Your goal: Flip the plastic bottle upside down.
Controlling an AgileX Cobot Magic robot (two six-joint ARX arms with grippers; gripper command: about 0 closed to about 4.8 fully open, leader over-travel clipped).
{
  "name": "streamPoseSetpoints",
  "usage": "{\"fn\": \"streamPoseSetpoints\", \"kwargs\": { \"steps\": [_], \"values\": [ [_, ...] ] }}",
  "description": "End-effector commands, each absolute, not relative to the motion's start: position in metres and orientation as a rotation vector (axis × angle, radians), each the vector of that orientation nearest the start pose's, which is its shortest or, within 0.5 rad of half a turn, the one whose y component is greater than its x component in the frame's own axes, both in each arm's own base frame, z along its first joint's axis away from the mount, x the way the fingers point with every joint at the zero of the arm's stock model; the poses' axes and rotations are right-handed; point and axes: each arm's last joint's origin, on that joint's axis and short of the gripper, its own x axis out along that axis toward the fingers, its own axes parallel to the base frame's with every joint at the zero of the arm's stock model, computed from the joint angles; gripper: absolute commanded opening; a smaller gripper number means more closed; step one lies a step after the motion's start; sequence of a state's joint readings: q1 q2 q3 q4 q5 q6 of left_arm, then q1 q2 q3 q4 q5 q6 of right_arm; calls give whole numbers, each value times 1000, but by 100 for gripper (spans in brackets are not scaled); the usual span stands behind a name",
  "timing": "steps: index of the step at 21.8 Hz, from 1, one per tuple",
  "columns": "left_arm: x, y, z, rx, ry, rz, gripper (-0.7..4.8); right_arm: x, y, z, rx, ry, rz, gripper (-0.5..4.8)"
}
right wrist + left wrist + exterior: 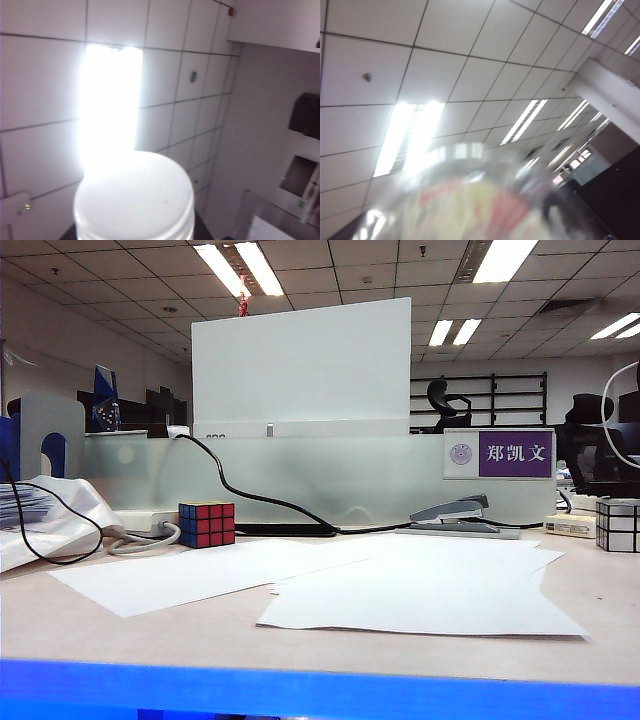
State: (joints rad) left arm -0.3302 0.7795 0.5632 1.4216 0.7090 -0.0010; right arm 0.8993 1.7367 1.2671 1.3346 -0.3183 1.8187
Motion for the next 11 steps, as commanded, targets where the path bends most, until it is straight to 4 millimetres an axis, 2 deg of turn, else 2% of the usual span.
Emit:
{"fn": "streamPoseSetpoints", "kwargs": {
  "steps": [1, 8, 11],
  "values": [
    [104, -55, 381, 249, -1267, -875, 479, 208, 301, 386, 1761, 408, 1696, -8],
    [104, -55, 382, 296, -1290, -841, 479, 195, 306, 389, 1798, 466, 1751, -8],
    [101, -55, 388, 339, -1318, -884, 479, 187, 309, 390, 1821, 492, 1770, -8]
  ]
}}
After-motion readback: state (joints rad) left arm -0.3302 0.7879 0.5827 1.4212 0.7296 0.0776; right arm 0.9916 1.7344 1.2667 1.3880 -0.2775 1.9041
